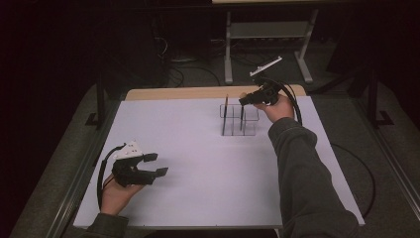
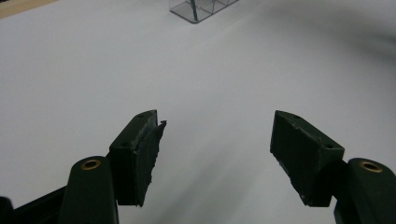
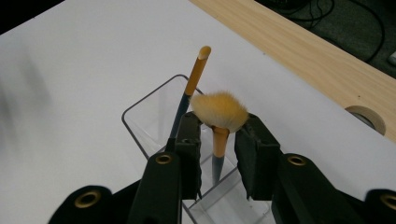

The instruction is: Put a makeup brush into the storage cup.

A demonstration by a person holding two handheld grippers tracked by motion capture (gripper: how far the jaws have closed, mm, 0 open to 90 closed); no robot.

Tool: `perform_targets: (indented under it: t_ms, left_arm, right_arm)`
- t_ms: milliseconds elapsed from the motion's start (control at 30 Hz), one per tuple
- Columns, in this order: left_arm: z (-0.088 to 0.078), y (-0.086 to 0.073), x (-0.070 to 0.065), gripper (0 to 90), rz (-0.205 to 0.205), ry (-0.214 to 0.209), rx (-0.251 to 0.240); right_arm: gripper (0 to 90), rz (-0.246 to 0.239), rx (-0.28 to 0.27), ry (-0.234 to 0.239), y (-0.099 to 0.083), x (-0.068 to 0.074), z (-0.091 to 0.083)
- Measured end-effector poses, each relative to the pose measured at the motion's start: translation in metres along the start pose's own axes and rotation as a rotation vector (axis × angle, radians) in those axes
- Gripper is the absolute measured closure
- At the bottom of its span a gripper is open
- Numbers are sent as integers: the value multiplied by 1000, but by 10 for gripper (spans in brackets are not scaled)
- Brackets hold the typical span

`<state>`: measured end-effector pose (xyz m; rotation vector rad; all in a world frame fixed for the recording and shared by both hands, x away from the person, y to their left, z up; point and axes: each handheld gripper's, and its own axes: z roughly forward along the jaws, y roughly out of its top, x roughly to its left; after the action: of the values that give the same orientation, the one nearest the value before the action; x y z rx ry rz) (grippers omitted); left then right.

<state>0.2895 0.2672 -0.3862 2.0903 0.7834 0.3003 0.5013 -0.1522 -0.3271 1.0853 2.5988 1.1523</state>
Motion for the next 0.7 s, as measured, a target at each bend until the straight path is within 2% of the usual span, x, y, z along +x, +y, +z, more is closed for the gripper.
perform_targets:
  t_ms: [333, 700]
  left_arm:
    - [0, 1, 0, 319, 6, 1, 0]
    - [1, 1, -1, 318, -2, -2, -5]
  right_arm:
    - [642, 19, -11, -22, -6, -2, -7]
    - [617, 27, -31, 1, -15, -1, -16]
